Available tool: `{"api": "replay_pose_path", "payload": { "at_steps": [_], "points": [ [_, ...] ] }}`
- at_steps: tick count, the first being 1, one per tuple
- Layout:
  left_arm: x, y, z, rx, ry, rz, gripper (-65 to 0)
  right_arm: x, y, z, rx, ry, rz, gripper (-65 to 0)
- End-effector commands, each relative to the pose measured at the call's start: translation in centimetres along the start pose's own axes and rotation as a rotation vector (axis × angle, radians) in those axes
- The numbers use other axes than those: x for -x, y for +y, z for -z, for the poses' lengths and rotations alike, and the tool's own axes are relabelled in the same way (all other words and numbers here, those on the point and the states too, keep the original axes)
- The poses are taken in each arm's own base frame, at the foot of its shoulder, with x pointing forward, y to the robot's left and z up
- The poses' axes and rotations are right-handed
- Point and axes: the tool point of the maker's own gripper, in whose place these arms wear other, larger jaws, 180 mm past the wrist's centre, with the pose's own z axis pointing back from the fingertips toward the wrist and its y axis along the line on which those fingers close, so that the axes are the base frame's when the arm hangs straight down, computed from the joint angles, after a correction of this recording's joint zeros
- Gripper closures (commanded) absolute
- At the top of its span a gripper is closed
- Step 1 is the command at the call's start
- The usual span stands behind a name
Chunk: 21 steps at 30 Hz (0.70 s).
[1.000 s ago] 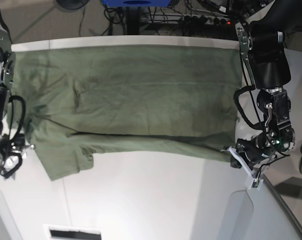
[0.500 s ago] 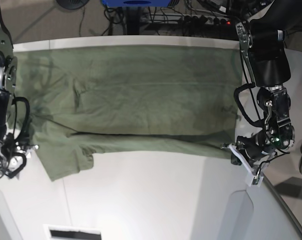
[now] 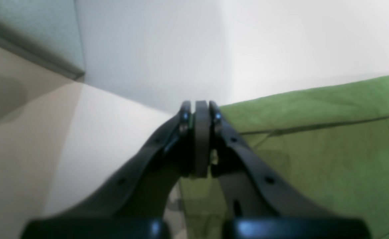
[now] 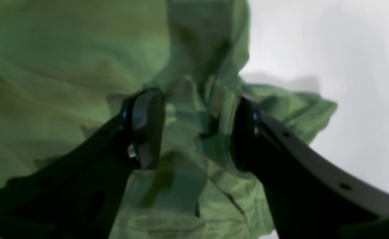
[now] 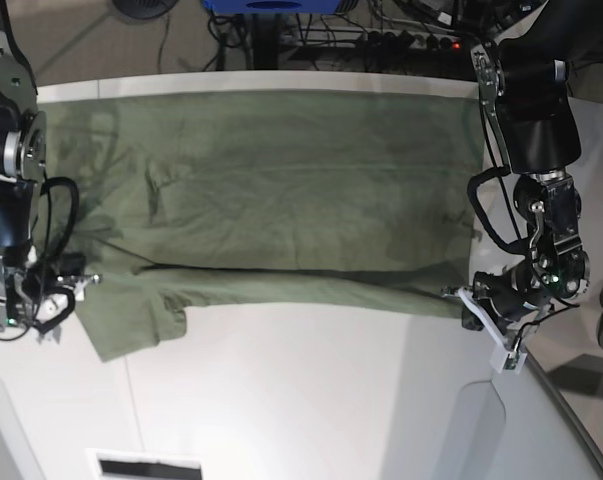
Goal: Layout the t-shirt on the table in an organized manner, then fold the t-shirt properly
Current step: 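Hold the shirt edge with both grippers and stretch it taut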
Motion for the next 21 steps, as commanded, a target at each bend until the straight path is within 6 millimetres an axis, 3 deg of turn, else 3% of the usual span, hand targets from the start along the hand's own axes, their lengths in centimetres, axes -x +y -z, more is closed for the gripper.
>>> {"api": "replay_pose_path", "payload": {
  "at_steps": [1,9,13,21],
  "points": [
    [-2.4,0.7,-0.5,-0.013,-0.066,0.006,0.0,-2.4,-1.2,-1.6,0.021,-0.058,0.010,-30.8],
    [-2.4,0.7,-0.5,-0.013,-0.064,0.007,0.0,-3.1,-1.5,-2.1,0.030,-0.063,0.006,-30.6],
    [-2.5,0.7,-0.5,-0.014,-0.067,0.008,0.0,-3.7,-1.2,-2.4,0.074,-0.052,-0.084,-30.6],
    [-2.4,0.8,-0.5,-0.015,-0.065,0.005,0.0,-3.5,-1.0,-2.2,0.074,-0.046,-0.092,-30.6]
  ]
}}
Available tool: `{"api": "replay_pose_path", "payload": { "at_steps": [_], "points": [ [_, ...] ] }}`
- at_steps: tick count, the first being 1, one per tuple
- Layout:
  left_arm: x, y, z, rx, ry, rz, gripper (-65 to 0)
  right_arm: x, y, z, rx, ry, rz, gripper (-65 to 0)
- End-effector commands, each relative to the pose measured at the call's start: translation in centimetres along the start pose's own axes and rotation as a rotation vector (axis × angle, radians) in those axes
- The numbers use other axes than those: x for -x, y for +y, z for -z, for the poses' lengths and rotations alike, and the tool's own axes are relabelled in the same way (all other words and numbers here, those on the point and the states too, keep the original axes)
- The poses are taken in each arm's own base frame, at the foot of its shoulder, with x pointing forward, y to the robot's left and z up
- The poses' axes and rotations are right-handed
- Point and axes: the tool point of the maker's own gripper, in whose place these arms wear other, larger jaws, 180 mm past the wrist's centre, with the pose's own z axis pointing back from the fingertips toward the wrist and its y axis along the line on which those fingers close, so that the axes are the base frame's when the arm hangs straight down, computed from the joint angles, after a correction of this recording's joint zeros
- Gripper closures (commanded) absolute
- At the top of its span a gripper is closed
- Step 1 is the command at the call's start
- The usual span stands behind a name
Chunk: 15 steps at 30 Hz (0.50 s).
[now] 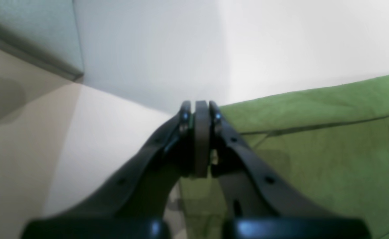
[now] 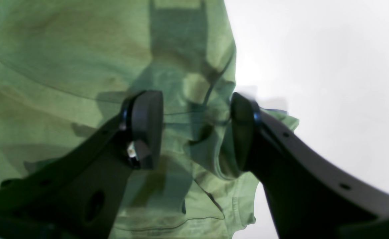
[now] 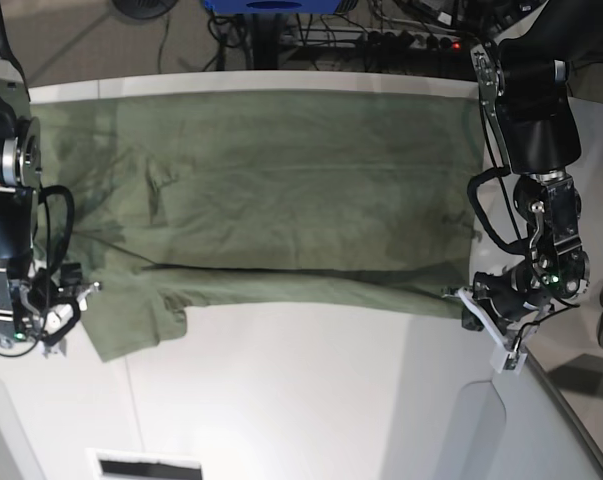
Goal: Layout the t-shirt on the table in an organized manner, then fold the t-shirt properly
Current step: 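Hold the shirt edge with both grippers and stretch it taut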
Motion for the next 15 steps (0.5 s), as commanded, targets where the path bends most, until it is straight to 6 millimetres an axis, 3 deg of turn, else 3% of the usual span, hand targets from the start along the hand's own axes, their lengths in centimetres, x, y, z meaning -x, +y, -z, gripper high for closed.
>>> {"api": "replay_pose_path", "payload": {
  "at_steps": [1,6,13,15],
  "points": [
    [-2.36,0.82,-0.55,-0.015,-0.065,0.003,0.0,-1.94,-1.29,-1.32,0.021,-0.046,0.011,-30.6],
    [-2.36,0.82,-0.55,-0.015,-0.065,0.003,0.0,-1.85,-1.50,-1.32,0.025,-0.044,0.013,-29.4],
    [-2.36,0.78,-0.54,-0.015,-0.065,0.005,0.0,-1.77,-1.50,-1.27,0.026,-0.042,0.014,-4.4],
    [-2.36,0.78,-0.54,-0.015,-0.065,0.005,0.0,-1.52,-1.50,-1.26,0.026,-0.028,0.014,0.0]
  ]
}}
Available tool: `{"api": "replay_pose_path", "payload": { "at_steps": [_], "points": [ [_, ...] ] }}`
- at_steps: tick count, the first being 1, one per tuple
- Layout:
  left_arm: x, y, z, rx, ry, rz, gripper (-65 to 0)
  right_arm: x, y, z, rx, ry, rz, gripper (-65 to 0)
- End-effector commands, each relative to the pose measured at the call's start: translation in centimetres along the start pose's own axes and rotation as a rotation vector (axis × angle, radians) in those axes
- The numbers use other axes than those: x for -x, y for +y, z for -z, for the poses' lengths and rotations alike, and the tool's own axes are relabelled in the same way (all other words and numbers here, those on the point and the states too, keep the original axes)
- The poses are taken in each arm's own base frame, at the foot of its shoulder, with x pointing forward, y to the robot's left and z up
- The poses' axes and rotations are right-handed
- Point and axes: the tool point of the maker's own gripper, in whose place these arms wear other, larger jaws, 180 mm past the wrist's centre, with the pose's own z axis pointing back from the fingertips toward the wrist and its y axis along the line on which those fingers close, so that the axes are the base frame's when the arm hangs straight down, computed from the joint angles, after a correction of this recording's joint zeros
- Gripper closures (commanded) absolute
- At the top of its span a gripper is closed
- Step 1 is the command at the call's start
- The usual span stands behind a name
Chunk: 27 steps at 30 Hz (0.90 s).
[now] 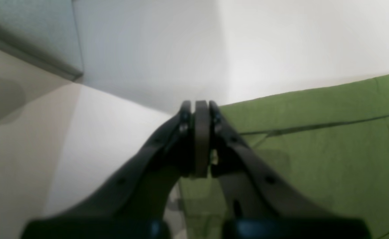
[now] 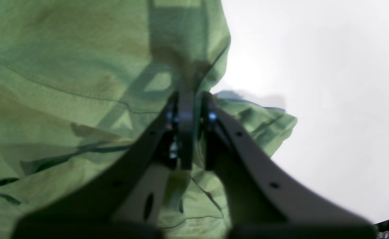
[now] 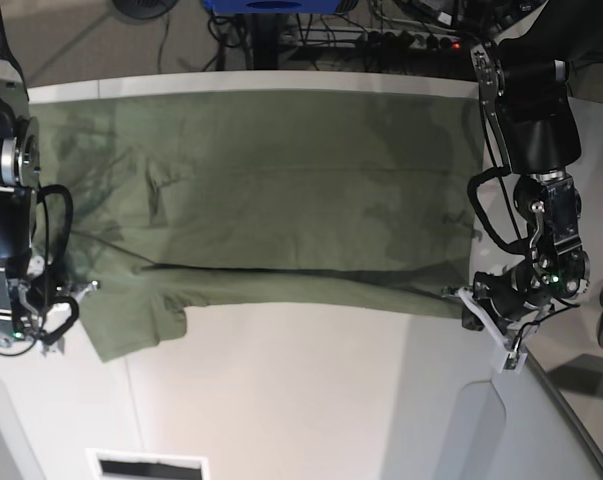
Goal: Layout the t-shirt on the table in an organized manner, then fold the t-shirt properly
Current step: 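Hold the shirt edge with both grippers and stretch it taut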
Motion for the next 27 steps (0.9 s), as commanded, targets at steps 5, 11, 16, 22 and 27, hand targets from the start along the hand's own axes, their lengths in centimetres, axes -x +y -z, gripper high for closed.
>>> {"api": "replay_pose_path", "payload": {
  "at_steps": [5,11,16,22,27],
  "points": [
    [-2.4,0.8,-0.6,-0.015,-0.065,0.003,0.0,-1.8,-1.2,-1.3,0.022,-0.036,0.012,-0.2],
    [-4.0,0.9,-1.2,-0.025,-0.104,0.021,0.0,-3.4,-1.4,-2.2,0.034,-0.100,0.003,0.0],
    [-5.8,1.1,-2.1,-0.041,-0.153,0.046,0.0,-6.1,-1.6,-3.9,0.055,-0.221,-0.017,0.0],
    [-6.3,1.9,-2.7,-0.059,-0.164,0.061,0.0,-7.9,-2.9,-5.4,0.083,-0.314,-0.022,0.0],
    [-6.3,2.5,-3.0,-0.069,-0.163,0.064,0.0,-9.0,-2.9,-5.6,0.083,-0.390,-0.026,0.0]
  ]
}}
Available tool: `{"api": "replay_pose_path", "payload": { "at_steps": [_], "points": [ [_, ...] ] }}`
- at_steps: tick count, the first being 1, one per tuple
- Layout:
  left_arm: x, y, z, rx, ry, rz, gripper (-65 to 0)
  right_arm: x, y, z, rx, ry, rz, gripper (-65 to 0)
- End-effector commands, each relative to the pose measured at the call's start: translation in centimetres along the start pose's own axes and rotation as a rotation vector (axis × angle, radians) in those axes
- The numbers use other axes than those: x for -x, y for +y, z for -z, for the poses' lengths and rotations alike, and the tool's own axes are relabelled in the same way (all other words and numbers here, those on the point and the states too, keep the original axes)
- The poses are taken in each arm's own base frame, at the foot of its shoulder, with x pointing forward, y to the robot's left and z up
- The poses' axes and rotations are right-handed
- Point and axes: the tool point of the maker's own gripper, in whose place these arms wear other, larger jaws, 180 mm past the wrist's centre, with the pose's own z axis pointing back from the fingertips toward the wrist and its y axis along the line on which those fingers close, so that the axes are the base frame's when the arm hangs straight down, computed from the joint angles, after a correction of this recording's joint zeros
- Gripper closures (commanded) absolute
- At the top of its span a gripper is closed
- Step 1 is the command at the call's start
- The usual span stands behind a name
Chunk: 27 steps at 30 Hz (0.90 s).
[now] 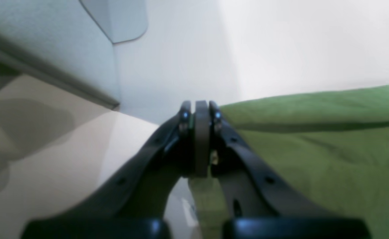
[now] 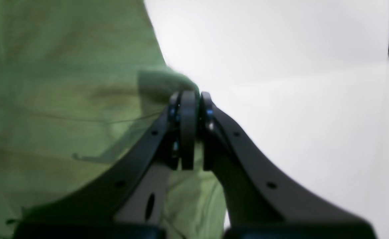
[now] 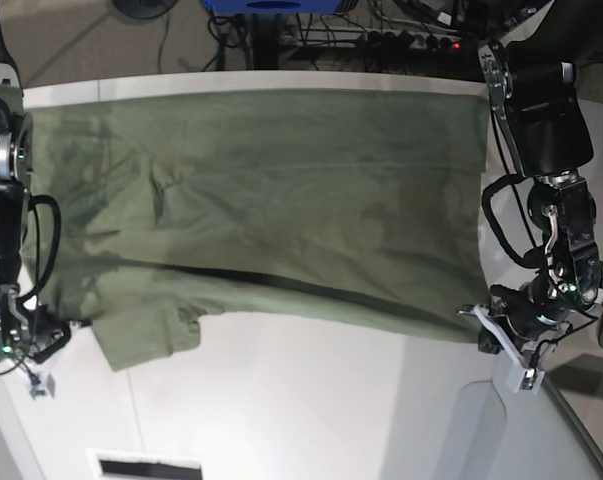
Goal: Layout the t-shirt on the table in an organized manner, then fold the t-shirt properly
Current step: 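Hold the shirt edge with both grippers and stretch it taut, then fold the held edge over the shirt with both grippers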
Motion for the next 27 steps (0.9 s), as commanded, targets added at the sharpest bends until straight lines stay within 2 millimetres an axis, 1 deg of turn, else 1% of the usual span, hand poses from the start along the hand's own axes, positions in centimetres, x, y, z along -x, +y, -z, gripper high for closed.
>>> {"api": "replay_pose_path", "payload": {
  "at_steps": [1,4,7,11,15,17,19,20,22,23,25,27],
  "points": [
    [-2.7,1.1,-0.7,-0.022,-0.072,0.007,0.0,-2.9,-1.5,-1.1,0.028,-0.081,0.006,0.0],
    [-2.7,1.2,-0.7,-0.025,-0.071,0.010,0.0,-3.3,-1.4,-1.0,0.027,-0.119,0.003,0.0],
    [-2.7,1.2,-0.7,-0.024,-0.073,0.007,0.0,-4.4,-1.1,-1.1,0.020,-0.184,0.006,0.0],
    [-2.7,2.6,-1.2,-0.054,-0.092,-0.045,0.0,-5.1,-1.0,-1.2,0.018,-0.228,0.007,0.0],
    [-2.7,2.7,-1.3,-0.057,-0.094,-0.048,0.0,-5.7,-1.0,-1.3,0.017,-0.273,0.007,0.0],
    [-2.9,2.6,-1.6,-0.060,-0.103,-0.036,0.0,-5.2,-0.8,-1.1,0.014,-0.276,0.006,0.0],
    [-3.0,2.1,-1.8,-0.055,-0.111,-0.032,0.0,-4.8,-0.8,-0.9,0.014,-0.268,0.004,0.0],
    [-2.4,1.7,-1.7,-0.051,-0.101,-0.030,0.0,-4.2,-0.6,-0.6,0.012,-0.253,0.004,0.0],
    [-1.9,1.1,-2.0,-0.048,-0.099,-0.023,0.0,-2.3,-0.3,0.1,0.006,-0.201,0.004,0.0],
    [-1.6,0.9,-2.1,-0.048,-0.096,-0.021,0.0,-1.9,-0.3,0.2,0.005,-0.187,0.004,0.0],
    [-0.2,0.4,-2.1,-0.038,-0.050,-0.024,0.0,-0.3,-0.2,0.6,0.003,-0.151,0.005,0.0],
    [0.7,0.2,-2.4,-0.039,-0.006,-0.018,0.0,0.3,-0.4,0.7,0.007,-0.134,0.005,0.0]
  ]
}}
